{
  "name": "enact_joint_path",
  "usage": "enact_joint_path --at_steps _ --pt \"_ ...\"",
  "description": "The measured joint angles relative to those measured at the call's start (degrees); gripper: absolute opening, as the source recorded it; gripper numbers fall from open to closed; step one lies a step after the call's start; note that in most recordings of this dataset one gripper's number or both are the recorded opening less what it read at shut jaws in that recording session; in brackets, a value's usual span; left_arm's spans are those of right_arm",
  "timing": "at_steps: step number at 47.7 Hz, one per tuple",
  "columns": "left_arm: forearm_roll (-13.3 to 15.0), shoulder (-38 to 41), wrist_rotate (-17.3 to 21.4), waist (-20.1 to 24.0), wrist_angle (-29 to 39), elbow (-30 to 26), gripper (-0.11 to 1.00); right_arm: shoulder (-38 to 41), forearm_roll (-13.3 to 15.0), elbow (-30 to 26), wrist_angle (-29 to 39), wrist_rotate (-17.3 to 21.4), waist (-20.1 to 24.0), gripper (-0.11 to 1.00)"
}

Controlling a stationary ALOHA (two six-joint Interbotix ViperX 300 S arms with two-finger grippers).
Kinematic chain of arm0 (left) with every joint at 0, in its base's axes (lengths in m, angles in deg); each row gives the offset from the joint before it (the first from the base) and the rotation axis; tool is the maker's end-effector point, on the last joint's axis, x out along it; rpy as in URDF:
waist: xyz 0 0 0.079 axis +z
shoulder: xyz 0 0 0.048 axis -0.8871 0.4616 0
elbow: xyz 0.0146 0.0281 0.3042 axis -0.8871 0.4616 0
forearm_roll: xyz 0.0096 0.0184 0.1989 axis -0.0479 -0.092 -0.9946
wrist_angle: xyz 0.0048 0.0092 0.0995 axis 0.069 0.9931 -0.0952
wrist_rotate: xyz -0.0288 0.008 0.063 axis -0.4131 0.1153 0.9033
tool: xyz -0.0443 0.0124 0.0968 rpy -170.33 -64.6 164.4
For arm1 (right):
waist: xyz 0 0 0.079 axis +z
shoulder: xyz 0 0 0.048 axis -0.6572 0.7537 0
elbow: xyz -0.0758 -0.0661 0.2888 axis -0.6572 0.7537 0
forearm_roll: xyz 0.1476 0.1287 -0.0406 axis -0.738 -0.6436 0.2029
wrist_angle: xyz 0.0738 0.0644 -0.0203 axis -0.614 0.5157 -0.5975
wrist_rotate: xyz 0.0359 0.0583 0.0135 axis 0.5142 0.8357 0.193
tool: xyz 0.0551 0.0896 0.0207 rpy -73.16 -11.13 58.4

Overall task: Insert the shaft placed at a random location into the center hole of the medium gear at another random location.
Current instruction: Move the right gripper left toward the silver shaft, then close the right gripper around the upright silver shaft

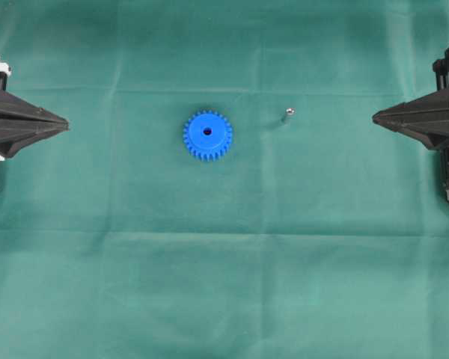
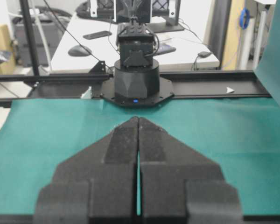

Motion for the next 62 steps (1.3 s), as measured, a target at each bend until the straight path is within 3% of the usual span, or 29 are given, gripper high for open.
enact_joint_path --at_steps 8,24,30,40,42,52,62 --pt "-0.7 0.3 -0.3 -0.2 1.8 0.0 0.0 2.1 0.1 0.2 0.0 -0.2 -1.0 0.01" --pt "-0.8 0.4 -0.2 -0.2 2.6 0.0 0.0 14.2 -0.1 0.3 -2.4 -0.3 -6.2 0.02" --pt "-0.8 0.4 -0.2 -0.2 2.9 -0.1 0.0 20.6 -1.1 0.2 -3.0 -0.3 -7.6 0.19" --pt "-0.8 0.4 -0.2 -0.2 4.1 0.0 0.0 32.6 -1.8 -2.4 -5.4 -0.3 -9.2 0.79" --pt "-0.8 0.4 -0.3 -0.2 4.3 0.0 0.0 34.6 -1.8 -2.8 -5.7 -0.3 -9.7 0.86" --pt "-0.8 0.4 -0.3 -0.1 4.9 0.0 0.0 44.3 -2.2 -4.2 -9.1 -0.3 -12.0 0.83" --pt "-0.8 0.4 -0.3 -0.1 4.9 0.0 0.0 48.4 -2.8 -4.5 -10.5 -0.3 -13.4 0.83"
